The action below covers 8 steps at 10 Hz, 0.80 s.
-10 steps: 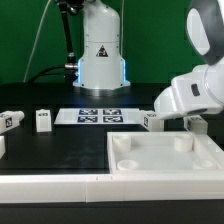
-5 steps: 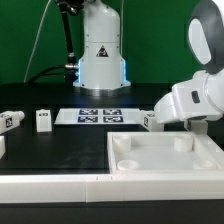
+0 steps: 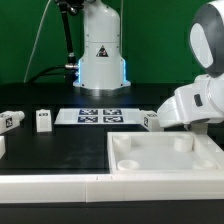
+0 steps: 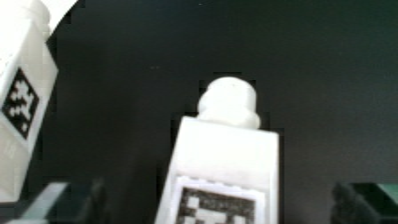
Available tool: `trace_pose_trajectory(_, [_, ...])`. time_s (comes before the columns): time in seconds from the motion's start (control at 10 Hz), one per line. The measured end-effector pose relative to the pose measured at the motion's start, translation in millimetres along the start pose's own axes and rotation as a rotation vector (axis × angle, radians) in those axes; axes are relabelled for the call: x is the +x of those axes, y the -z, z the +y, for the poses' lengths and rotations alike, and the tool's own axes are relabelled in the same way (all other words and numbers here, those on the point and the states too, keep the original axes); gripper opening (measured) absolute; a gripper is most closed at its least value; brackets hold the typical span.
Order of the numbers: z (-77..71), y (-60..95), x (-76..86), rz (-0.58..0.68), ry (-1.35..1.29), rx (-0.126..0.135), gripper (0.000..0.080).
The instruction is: Assemble one leg
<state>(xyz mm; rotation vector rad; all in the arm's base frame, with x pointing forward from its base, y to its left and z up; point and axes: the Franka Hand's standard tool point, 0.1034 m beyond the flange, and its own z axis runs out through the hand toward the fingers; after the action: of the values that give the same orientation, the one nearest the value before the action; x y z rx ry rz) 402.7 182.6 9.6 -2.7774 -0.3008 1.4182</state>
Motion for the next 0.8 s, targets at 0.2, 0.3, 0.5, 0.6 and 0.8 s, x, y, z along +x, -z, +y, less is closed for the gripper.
trace_pose_trajectory(0.2, [-0.7, -0.4, -0.1, -0.001, 0.001, -0.001, 0.0386])
trace_pose_trajectory(0.3, [-0.7, -0.4, -0.1, -0.001, 0.001, -0.001, 0.0386])
trace_pose_trajectory(0.5, [-0.7, -0.4, -0.2, -0.001, 0.001, -0.001, 0.0286])
trace_pose_trajectory(0.6, [-0.7, -0.4, -0.2, -0.001, 0.001, -0.001, 0.0286])
trace_pose_trajectory(0.8, [-0.7, -0.4, -0.2, -0.001, 0.001, -0.001, 0.0286])
